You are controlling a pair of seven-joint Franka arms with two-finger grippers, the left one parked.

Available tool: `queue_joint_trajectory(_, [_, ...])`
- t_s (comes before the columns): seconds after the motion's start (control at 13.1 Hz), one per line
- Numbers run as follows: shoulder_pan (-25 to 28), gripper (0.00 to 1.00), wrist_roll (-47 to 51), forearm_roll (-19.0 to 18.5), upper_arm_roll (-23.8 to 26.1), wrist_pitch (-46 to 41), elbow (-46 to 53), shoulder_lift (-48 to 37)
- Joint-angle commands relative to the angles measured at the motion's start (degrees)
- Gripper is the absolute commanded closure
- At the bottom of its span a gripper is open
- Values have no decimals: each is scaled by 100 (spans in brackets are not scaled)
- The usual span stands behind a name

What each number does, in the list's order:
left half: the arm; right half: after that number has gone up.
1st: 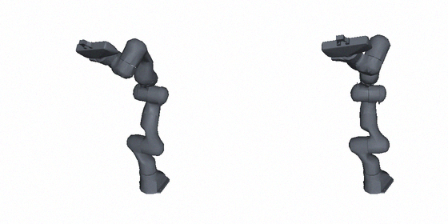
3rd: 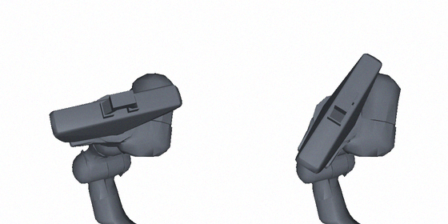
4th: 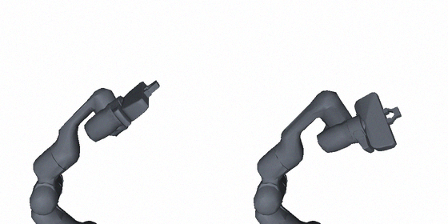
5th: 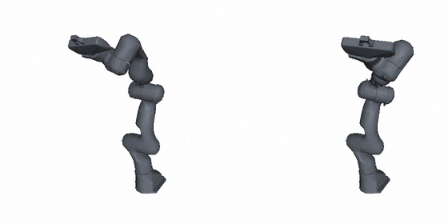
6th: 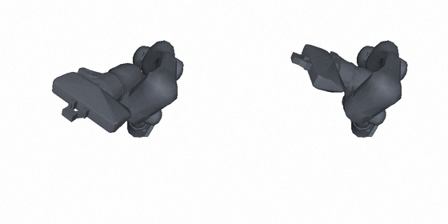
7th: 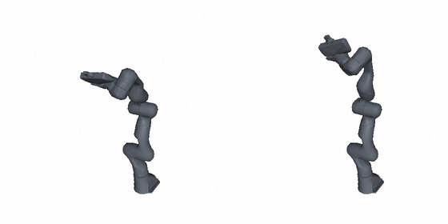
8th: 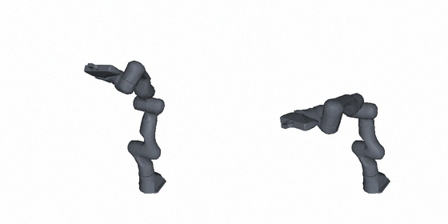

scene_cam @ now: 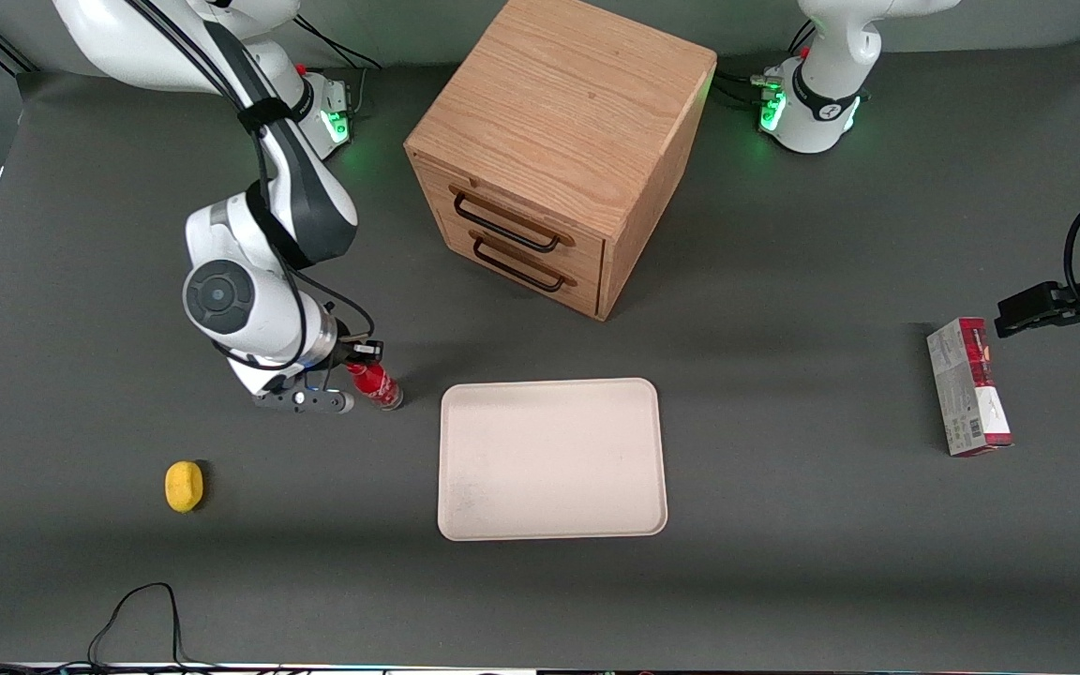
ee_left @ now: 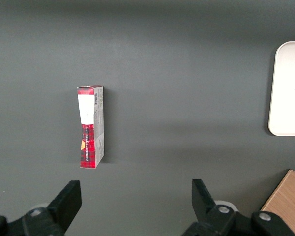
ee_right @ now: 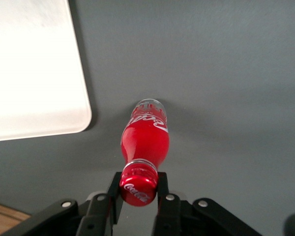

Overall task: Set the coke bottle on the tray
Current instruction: 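Lift the bottle and carry it with the right gripper onto the white tray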

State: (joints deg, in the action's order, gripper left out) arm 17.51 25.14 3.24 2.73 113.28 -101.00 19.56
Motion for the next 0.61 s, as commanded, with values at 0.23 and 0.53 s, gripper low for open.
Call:
queue_joint_trajectory(0.23, [-230,100,35,63,-36,-3122,3316,617])
queue_joint_trajectory(0.53, [-292,100,44,63,-27,-4490,5151,1314])
